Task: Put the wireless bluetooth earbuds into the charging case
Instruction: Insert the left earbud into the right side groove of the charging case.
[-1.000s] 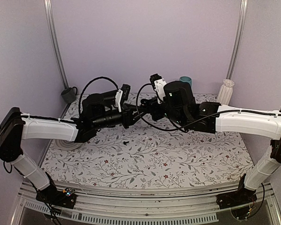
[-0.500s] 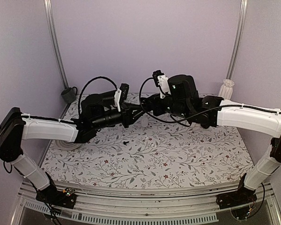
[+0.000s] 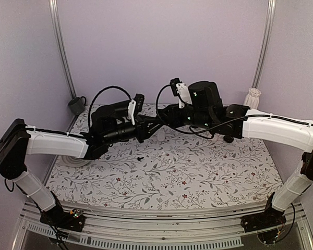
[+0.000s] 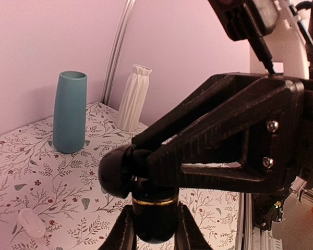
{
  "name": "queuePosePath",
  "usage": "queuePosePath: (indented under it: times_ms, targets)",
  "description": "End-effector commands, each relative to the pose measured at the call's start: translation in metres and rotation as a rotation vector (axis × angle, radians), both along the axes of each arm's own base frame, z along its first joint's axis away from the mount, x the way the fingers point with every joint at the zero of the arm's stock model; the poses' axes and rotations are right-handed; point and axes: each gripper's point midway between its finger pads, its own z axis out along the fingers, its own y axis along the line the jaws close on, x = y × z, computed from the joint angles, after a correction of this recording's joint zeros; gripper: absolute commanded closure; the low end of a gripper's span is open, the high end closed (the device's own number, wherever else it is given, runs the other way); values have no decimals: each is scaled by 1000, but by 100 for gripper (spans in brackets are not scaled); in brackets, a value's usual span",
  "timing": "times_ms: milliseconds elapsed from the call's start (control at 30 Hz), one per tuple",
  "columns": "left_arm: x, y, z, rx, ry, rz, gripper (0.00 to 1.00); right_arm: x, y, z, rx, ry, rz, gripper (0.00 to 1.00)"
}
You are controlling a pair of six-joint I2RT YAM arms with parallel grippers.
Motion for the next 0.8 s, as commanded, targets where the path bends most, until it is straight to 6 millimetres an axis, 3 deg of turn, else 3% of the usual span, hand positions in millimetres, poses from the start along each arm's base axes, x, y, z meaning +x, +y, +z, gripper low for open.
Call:
queuePosePath:
  times_ms: [0, 300, 767]
  targets:
    - [-1, 2, 35, -91, -104, 11, 100, -11, 0, -14, -32, 72, 43, 77]
    - [-3, 3, 37, -93, -120, 6, 100, -5, -9, -13, -11, 104, 21, 77]
    - [-8, 3, 36, -88, -164, -19, 100, -4, -21, 18, 95, 125, 46, 74]
